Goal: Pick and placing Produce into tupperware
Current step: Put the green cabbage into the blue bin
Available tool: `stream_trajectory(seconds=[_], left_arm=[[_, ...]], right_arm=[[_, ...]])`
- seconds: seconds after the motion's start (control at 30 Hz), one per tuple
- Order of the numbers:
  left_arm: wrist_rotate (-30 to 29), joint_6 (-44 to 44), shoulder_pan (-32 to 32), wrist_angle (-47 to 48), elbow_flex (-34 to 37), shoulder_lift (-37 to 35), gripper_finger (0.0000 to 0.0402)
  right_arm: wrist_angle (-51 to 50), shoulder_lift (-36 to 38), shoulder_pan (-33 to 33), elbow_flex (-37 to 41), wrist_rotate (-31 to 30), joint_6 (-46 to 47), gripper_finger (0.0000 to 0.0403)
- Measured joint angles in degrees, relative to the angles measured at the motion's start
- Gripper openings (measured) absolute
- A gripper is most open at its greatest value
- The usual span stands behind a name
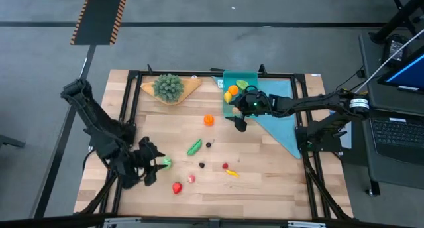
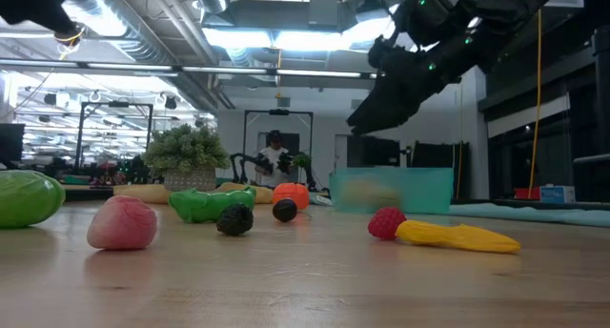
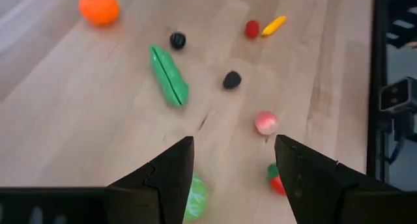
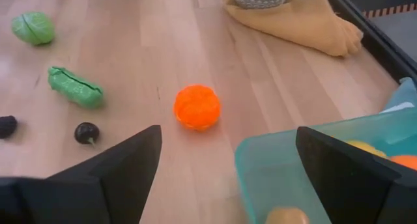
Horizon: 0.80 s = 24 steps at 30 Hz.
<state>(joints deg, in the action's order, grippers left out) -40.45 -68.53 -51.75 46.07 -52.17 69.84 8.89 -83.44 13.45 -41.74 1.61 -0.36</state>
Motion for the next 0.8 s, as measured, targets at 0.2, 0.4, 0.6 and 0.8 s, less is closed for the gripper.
stream_trajectory(seconds=[0.2, 0.4, 0.6, 0.8], left_arm=[[2.79, -11.25, -0.04, 10.89, -10.72, 11.78, 0.0206], [4.03, -16.87, 0.04, 18.66, -15.96, 19.65, 0.0206], [7.54, -16.87, 0.04, 18.37, -16.03, 22.25, 0.0206], [7.89, -16.87, 0.07, 16.06, -16.03, 22.89, 0.0206]], right_arm=[[2.06, -5.84, 0.00, 0.00, 0.01, -2.46, 0.0355], [3.98, -7.46, -1.23, 0.00, 0.13, -3.38, 0.0355], [7.42, -2.18, -4.78, 0.00, 5.42, -8.07, 0.0355], [7.21, 1.90, -8.05, 0.00, 5.58, -9.87, 0.0355]])
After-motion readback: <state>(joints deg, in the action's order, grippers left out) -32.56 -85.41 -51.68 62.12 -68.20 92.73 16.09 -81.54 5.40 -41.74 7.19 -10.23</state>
